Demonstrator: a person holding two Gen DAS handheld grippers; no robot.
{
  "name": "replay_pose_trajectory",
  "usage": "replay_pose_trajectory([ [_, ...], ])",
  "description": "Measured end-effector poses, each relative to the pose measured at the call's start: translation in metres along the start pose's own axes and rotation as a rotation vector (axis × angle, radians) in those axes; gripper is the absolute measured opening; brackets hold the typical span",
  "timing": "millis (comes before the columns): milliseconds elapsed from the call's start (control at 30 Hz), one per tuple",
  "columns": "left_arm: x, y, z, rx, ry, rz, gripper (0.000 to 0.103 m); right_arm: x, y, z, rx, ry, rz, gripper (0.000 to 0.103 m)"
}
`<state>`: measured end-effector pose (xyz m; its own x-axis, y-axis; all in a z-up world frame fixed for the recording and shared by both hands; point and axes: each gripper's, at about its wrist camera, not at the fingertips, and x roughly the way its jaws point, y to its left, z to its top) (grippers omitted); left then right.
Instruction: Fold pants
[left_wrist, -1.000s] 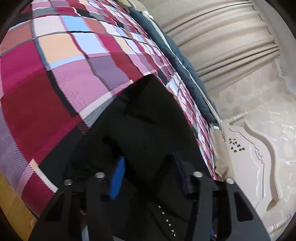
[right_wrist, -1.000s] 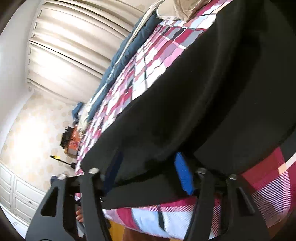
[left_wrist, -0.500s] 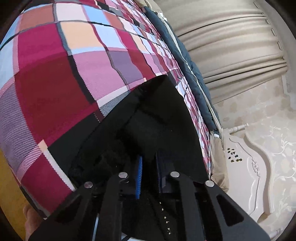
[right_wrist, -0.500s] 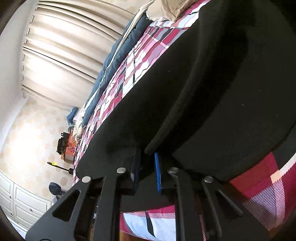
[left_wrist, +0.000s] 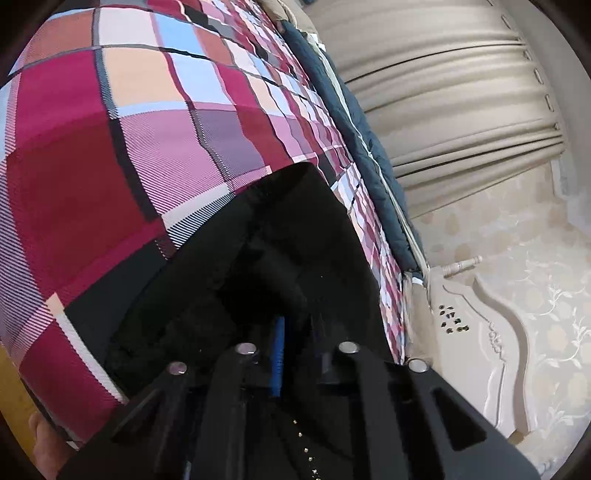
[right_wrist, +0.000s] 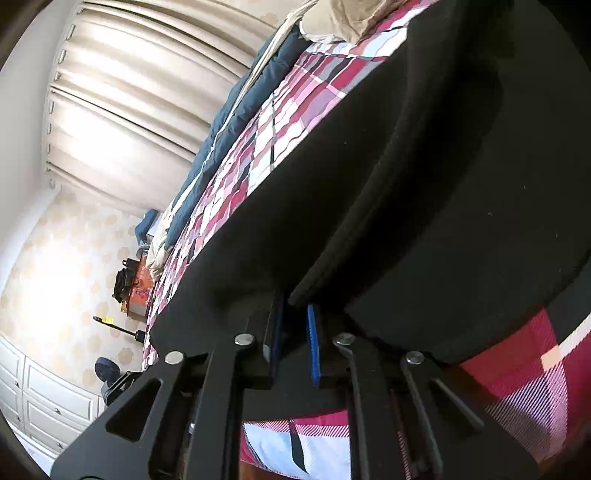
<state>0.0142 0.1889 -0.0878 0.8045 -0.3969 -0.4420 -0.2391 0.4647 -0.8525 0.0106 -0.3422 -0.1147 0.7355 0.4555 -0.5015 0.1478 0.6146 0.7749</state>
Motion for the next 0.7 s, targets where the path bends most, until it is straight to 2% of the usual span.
replay_pose_trajectory([
  [267, -0.036, -0.001, -0.013, 0.028, -0.039, -0.005, 0.011, -0.025, 0.01, -0.007, -0.022, -0.018, 0.041, 0.008],
  [467, -0.037, 0.033, -0.023, 0.02, 0.03, 0.034, 0.011, -0.031, -0.01, -0.024, -0.003, 0.021, 0.009, 0.008],
  [500, -0.035, 0.038, -0.024, 0.009, 0.038, 0.008, 0.012, -0.03, -0.014, -0.025, 0.0, 0.027, 0.002, 0.008],
  [567, -0.038, 0.05, -0.024, -0.036, 0.019, -0.09, 0.015, -0.028, -0.019, -0.025, 0.007, 0.028, 0.01, 0.008],
  [667, -0.045, 0.057, -0.024, -0.099, 0.026, -0.118, 0.022, -0.03, -0.013, -0.02, -0.029, 0.041, 0.007, 0.012],
  [700, -0.05, 0.053, -0.024, -0.084, 0.019, -0.102, 0.038, -0.032, -0.012, -0.018, -0.031, 0.042, 0.014, 0.015],
])
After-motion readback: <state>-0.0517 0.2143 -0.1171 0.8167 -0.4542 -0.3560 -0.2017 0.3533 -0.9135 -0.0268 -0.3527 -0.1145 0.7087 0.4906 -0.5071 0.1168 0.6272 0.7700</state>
